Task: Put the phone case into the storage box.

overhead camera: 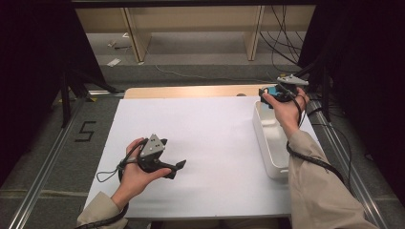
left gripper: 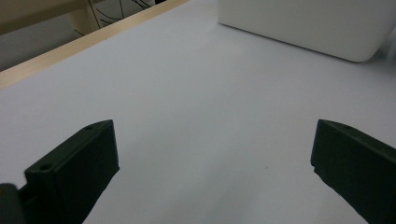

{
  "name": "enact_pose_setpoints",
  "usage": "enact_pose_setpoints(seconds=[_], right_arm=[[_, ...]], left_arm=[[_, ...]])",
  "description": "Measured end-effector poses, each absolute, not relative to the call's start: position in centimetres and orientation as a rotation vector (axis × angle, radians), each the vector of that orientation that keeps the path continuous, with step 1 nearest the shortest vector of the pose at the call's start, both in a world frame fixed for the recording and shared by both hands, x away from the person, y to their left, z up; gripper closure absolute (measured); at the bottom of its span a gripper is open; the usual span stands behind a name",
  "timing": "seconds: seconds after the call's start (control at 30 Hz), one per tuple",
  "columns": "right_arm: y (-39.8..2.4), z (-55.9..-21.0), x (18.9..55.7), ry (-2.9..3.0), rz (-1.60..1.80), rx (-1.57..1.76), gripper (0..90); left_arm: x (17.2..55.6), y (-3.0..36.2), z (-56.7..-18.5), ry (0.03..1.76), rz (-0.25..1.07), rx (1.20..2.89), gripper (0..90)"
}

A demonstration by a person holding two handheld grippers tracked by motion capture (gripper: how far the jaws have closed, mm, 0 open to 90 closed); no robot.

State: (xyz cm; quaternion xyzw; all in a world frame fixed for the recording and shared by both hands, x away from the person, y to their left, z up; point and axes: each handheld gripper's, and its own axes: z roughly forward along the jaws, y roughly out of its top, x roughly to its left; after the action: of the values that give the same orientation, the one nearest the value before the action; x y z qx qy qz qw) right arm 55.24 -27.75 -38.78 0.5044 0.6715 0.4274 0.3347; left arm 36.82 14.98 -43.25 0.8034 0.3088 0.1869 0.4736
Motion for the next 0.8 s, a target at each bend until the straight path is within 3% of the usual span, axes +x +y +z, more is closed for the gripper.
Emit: enact_pose_setpoints(seconds=[0.8], right_arm=[[-27.46, -39.58, 55.97, 1.760, 1.074, 1.346, 18.3]], left_arm=[[36.78, 14.92, -43.21, 0.752, 0.454, 1.963, 0.4]])
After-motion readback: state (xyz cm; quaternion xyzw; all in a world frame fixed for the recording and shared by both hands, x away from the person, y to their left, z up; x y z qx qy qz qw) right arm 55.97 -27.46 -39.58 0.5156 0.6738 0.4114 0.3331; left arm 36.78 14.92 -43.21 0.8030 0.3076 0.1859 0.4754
